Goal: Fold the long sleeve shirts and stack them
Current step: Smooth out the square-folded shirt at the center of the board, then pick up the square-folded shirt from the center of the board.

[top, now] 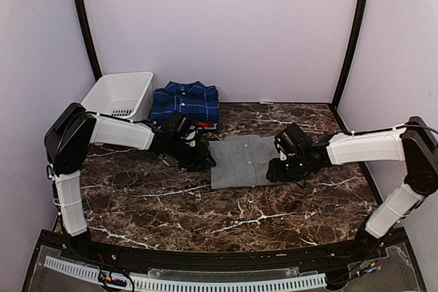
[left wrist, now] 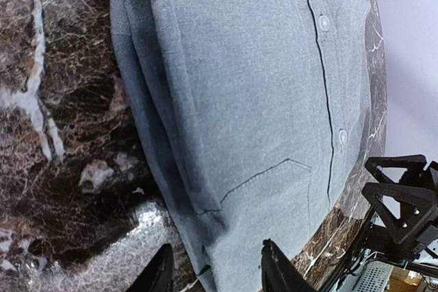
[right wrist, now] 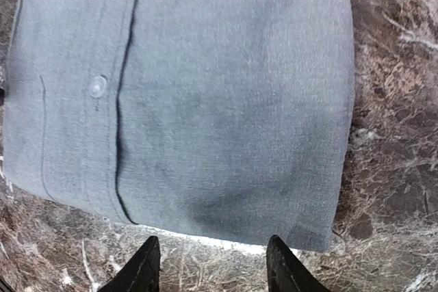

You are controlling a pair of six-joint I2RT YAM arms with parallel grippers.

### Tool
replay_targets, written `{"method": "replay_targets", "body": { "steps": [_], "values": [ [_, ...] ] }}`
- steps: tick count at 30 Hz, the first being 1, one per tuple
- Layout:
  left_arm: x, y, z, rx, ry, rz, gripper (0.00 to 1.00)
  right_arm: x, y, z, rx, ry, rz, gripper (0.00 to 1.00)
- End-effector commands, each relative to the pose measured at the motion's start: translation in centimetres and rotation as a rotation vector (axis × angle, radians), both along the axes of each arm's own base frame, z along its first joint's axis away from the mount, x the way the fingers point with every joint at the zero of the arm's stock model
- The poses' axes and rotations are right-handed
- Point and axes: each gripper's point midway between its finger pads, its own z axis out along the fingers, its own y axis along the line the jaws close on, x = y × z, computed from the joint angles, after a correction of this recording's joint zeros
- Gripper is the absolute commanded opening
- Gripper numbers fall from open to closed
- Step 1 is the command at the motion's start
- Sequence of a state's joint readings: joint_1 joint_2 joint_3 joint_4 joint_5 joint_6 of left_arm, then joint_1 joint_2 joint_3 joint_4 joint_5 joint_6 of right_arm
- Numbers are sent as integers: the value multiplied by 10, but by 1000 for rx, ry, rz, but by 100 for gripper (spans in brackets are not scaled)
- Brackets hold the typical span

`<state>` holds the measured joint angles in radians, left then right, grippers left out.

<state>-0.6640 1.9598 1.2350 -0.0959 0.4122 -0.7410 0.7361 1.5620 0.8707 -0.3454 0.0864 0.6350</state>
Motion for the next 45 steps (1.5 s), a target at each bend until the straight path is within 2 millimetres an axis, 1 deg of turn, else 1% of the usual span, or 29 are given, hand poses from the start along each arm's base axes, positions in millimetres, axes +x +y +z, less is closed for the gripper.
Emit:
{"method": "replay_targets", "body": {
  "steps": [1,5,9,14,18,21,25,30,35,36,38,43,44,45],
  "values": [
    [5,2,-13,9,16,47,42,3,-1,25,32,-50,-10,50],
    [7,3,-18,30,17,65,43,6,-2,42,43,-90,-12,53],
    [5,4,-29,57,35,71,44,10,-1,59,69,-135,-11,54],
    [1,1,-38,89,51,75,45,14,1,72,84,-170,-9,54],
    [-1,-1,-44,97,66,87,42,18,-1,79,80,-197,-15,54],
    [-3,-5,-47,82,79,88,37,21,0,85,82,-214,-12,55],
    [-3,-10,-47,60,95,94,32,23,2,88,91,-223,-7,55],
    [-3,-15,-45,31,105,99,25,24,1,87,86,-226,-6,55],
    [-4,-26,-34,-29,119,80,9,25,1,87,87,-234,-11,56],
    [-5,-27,-32,-41,124,71,4,26,1,86,87,-234,-12,56],
    [-7,-28,-26,-51,125,62,0,26,2,84,85,-228,-12,56],
    [-17,-17,-17,-22,114,30,0,26,3,77,81,-215,-13,56],
    [-19,-14,-12,-25,114,22,0,26,3,76,80,-211,-12,56],
    [-23,-10,-14,-15,114,9,0,26,3,73,75,-206,-12,56]
  ]
}}
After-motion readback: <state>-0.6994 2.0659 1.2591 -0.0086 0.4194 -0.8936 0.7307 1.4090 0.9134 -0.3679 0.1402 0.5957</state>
